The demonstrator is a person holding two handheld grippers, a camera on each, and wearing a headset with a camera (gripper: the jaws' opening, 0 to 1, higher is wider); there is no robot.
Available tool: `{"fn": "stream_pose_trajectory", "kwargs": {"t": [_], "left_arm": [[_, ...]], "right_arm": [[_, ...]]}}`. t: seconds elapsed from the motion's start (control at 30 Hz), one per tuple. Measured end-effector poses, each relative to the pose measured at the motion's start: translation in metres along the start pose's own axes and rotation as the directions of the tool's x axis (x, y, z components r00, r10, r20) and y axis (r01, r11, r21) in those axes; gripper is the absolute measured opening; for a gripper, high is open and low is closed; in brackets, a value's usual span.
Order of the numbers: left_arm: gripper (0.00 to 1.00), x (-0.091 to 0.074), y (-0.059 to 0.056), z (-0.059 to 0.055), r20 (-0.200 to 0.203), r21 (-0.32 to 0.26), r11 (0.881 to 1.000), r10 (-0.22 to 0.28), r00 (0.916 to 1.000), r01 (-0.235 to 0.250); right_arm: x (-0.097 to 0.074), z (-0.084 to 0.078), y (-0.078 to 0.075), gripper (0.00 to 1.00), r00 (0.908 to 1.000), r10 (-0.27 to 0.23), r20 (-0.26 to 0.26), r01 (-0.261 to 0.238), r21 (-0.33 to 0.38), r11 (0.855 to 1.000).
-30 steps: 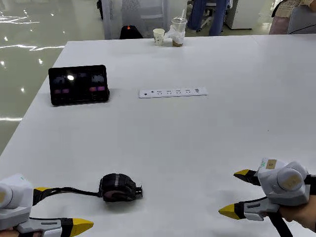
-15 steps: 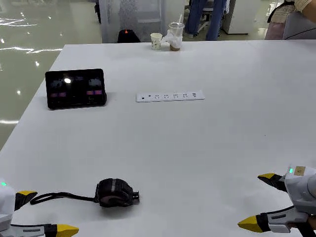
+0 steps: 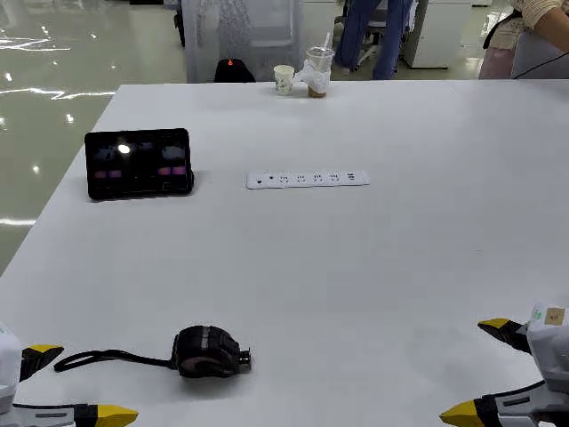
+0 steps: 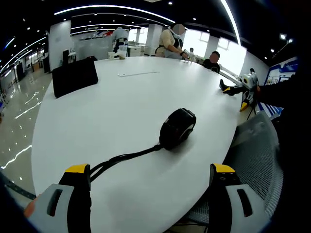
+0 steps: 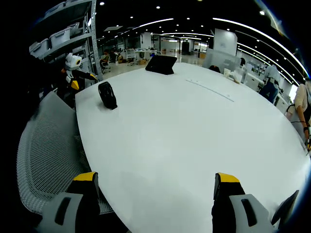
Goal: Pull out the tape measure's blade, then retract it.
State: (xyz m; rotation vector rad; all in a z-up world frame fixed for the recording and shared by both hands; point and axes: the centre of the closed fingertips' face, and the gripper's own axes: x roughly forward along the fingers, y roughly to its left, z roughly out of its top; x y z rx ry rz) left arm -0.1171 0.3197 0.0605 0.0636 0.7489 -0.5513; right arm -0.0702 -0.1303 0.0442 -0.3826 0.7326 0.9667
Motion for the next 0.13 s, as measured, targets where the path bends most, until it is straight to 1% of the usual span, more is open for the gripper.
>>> {"fn": "stream_pose_trajectory", "kwargs": {"t": [0.13], "left_arm": [[0.99, -0.0004, 0.0005, -0.0005, -0.001, -0.003, 1.0, 0.002, 1.0, -0.002]], "right_arm": [[-0.0017, -0.0017, -0.0017, 0.99, 1.0, -0.006, -0.005, 0.006, 0.0, 1.0]]}}
